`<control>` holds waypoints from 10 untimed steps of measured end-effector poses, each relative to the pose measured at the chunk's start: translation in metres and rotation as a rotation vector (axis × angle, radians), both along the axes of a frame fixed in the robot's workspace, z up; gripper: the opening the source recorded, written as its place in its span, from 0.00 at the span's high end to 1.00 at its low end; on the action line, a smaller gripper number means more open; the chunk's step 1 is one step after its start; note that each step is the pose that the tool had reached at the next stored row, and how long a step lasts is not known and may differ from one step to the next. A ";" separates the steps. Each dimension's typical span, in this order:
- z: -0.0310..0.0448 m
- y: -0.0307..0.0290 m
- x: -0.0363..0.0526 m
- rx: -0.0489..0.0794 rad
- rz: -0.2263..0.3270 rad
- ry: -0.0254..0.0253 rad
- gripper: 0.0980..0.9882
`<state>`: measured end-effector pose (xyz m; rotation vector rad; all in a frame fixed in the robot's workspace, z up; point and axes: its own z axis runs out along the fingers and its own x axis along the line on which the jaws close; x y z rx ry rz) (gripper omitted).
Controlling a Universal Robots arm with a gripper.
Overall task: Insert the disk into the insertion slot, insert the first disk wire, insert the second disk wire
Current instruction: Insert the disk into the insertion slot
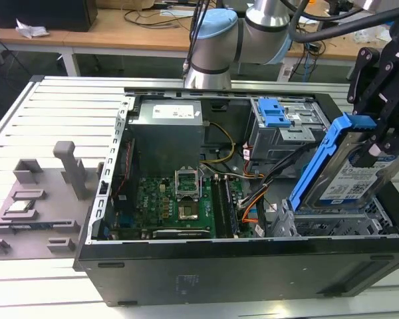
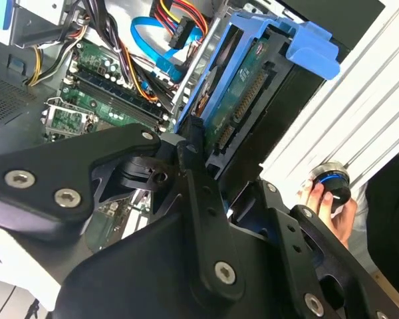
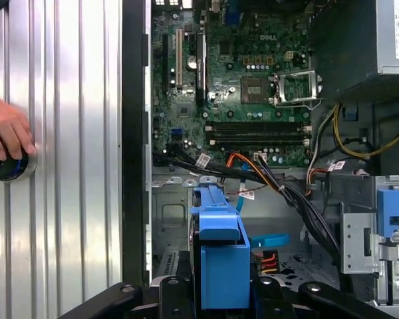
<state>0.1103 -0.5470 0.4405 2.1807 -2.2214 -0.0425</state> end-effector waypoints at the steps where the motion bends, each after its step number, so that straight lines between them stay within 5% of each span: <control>1: -0.0006 0.0000 0.0001 0.000 0.000 0.0000 0.70; 10: -0.0141 0.0000 0.0001 0.000 0.000 0.0000 0.70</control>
